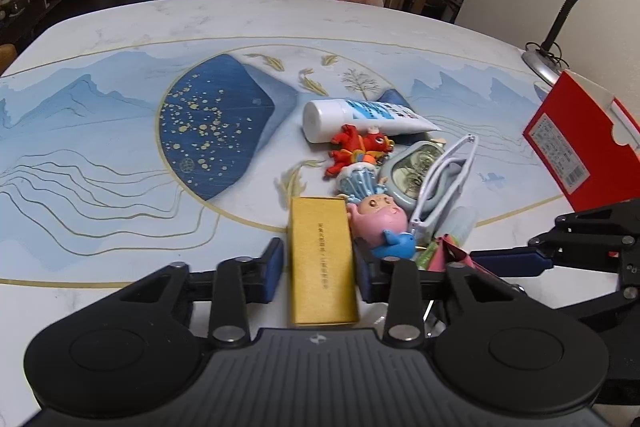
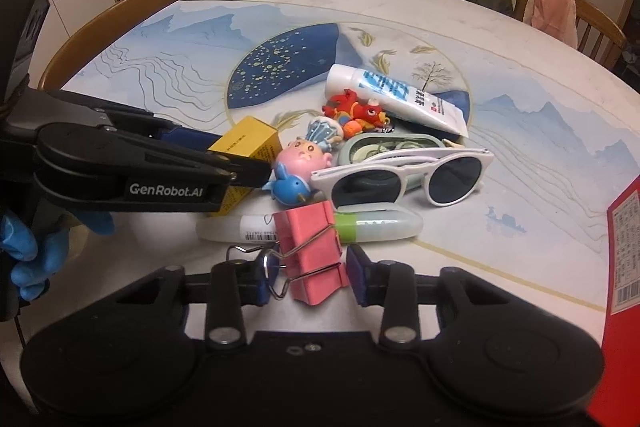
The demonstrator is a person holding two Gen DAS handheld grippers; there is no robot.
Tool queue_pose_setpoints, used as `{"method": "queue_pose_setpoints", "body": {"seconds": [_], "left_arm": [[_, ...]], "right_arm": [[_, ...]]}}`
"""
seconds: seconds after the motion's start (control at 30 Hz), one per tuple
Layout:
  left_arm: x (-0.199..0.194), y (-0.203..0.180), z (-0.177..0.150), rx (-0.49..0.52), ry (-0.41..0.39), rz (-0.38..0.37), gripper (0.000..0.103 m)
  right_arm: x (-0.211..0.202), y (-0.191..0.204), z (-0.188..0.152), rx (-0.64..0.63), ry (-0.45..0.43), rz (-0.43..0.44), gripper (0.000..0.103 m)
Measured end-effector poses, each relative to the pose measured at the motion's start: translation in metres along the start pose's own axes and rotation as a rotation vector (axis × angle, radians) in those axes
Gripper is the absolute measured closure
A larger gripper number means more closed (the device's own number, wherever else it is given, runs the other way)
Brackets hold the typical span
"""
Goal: Organize rigid objects
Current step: 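Grasp the yellow box with left tool while right tool grasps the pink binder clip, then carry the yellow box and pink binder clip into the red box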
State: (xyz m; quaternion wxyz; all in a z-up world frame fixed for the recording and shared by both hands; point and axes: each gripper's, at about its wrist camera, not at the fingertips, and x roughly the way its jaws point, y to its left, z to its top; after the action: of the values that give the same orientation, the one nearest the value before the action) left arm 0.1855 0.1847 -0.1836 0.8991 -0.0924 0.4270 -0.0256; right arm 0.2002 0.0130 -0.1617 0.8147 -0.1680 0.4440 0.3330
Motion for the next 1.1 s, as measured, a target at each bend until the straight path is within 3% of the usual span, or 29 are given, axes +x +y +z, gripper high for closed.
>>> {"method": "queue_pose_setpoints", "body": {"seconds": [0.3, 0.6, 1.1], "left_arm": [[-0.007, -0.003, -0.001, 0.003, 0.007, 0.006, 0.074], [-0.025, 0.0, -0.008, -0.033, 0.002, 0.003, 0.074], [-0.078, -0.03, -0.005, -0.019, -0.034, -0.047, 0.074]], "right_arm": [[-0.011, -0.001, 0.0, 0.009, -0.033, -0.033, 0.08], [-0.03, -0.012, -0.011, 0.074, -0.064, -0.048, 0.08], [-0.104, -0.037, -0.032, 0.193, -0.15, -0.05, 0.08]]}}
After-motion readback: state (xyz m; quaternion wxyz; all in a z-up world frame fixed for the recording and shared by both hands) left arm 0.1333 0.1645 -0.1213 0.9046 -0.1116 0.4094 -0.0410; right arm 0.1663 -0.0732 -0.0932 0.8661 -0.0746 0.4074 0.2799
